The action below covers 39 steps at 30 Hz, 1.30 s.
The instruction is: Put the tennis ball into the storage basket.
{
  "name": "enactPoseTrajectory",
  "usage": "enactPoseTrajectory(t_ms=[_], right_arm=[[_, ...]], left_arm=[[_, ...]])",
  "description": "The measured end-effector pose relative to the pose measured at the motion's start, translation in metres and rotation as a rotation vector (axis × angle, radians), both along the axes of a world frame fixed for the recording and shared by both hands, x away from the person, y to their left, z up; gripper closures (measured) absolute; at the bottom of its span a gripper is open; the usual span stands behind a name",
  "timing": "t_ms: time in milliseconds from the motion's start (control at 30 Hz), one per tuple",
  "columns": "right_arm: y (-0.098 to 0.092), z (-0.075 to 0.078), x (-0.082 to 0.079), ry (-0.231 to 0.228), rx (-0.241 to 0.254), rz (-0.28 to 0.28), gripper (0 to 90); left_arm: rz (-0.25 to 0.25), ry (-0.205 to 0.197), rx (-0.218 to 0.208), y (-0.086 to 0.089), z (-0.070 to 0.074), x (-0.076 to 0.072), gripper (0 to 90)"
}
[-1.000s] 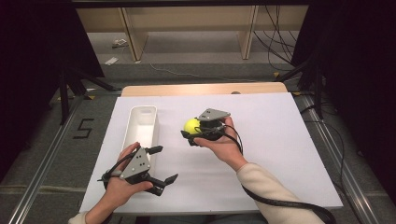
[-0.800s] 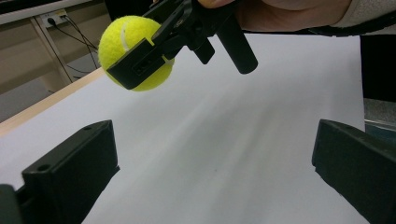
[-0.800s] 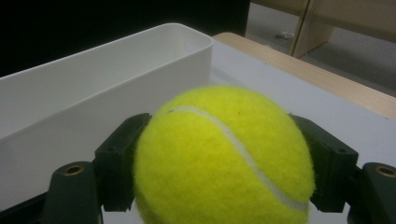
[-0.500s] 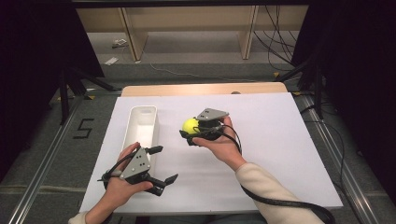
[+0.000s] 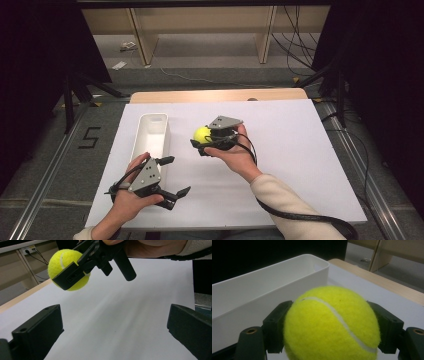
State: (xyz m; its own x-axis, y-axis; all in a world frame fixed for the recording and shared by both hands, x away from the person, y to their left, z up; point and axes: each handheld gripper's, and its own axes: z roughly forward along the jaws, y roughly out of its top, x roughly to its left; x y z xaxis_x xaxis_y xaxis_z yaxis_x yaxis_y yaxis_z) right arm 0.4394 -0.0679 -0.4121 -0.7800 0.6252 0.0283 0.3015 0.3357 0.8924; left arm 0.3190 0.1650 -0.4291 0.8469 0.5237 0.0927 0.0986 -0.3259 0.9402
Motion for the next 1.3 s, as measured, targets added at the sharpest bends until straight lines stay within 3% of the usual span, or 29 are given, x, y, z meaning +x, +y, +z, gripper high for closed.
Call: enactPoseTrajectory(t_ms=[1300], right_arm=[[0.012,0.003,0.002,-0.009,0.011,0.016,26.7]], left_arm=[[-0.002,0.001,0.000,0.000,0.000,0.000,0.0]])
